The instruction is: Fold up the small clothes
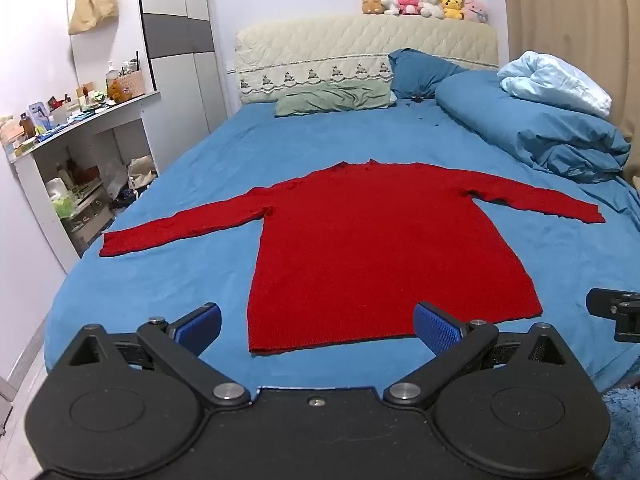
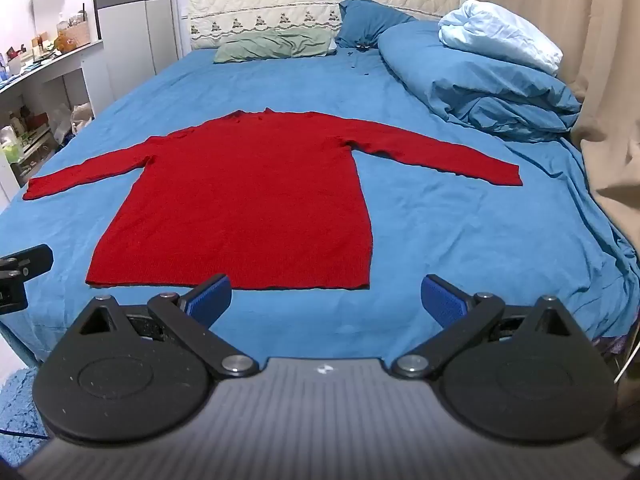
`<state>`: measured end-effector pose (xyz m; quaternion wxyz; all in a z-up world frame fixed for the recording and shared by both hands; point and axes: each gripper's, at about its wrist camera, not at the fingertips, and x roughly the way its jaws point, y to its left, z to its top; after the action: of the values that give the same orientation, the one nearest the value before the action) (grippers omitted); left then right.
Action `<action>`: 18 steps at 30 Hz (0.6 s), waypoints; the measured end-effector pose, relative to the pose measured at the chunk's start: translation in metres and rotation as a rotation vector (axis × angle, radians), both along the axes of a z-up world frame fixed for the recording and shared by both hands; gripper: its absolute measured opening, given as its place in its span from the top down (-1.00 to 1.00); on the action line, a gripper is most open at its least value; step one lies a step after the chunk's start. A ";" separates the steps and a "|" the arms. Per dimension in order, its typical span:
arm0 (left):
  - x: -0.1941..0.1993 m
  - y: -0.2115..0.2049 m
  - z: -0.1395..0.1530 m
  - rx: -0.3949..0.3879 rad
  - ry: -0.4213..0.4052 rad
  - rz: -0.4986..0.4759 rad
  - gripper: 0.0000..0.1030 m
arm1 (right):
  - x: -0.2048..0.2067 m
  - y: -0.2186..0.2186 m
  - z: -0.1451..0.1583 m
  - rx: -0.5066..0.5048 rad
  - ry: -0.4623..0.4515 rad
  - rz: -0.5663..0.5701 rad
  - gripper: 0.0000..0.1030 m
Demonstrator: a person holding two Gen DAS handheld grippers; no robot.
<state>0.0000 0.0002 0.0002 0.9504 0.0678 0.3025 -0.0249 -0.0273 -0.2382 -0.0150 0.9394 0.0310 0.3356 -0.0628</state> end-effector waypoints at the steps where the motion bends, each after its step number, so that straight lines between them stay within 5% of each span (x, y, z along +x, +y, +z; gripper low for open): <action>1: 0.000 0.000 0.000 -0.009 0.000 -0.006 -1.00 | 0.000 0.000 0.000 -0.002 -0.003 -0.001 -1.00; 18: -0.004 0.001 -0.001 -0.020 -0.018 -0.013 -1.00 | -0.002 0.000 -0.001 0.000 0.004 -0.005 -1.00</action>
<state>-0.0040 0.0015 -0.0008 0.9535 0.0603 0.2933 -0.0334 -0.0292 -0.2378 -0.0160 0.9386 0.0316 0.3374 -0.0650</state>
